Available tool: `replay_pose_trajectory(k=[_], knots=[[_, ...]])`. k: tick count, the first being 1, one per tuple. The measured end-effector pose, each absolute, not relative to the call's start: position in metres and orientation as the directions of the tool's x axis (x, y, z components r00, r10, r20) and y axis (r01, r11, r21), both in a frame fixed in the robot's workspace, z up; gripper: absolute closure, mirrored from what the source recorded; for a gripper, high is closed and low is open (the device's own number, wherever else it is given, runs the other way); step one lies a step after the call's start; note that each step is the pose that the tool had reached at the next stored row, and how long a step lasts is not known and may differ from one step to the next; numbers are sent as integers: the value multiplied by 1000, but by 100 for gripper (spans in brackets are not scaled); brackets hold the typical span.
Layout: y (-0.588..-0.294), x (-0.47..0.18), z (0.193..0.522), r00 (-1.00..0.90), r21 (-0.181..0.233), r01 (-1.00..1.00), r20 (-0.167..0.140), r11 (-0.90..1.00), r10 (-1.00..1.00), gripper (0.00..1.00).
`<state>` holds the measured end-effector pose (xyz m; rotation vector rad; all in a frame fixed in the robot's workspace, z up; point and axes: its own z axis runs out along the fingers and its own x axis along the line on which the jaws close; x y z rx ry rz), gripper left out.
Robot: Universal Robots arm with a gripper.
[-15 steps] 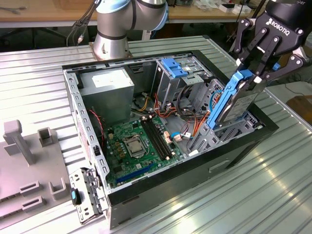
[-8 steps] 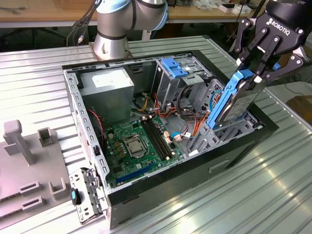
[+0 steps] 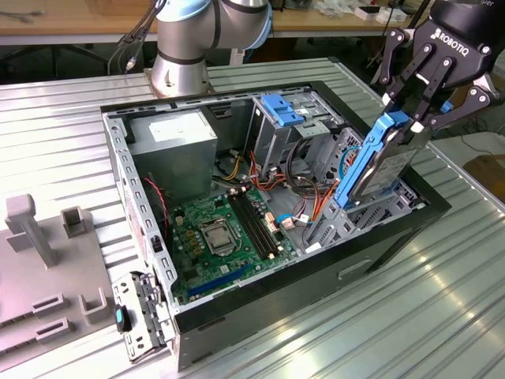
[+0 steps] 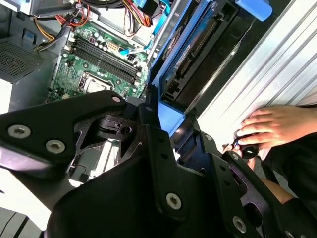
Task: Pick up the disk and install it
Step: 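Insert the disk into the insertion slot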
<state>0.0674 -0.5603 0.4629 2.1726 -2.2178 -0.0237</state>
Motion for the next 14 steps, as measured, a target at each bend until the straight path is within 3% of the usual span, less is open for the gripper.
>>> replay_pose_trajectory(k=[14], knots=[[-560,70,460,-20,54,-998,16,21,-1000,63]])
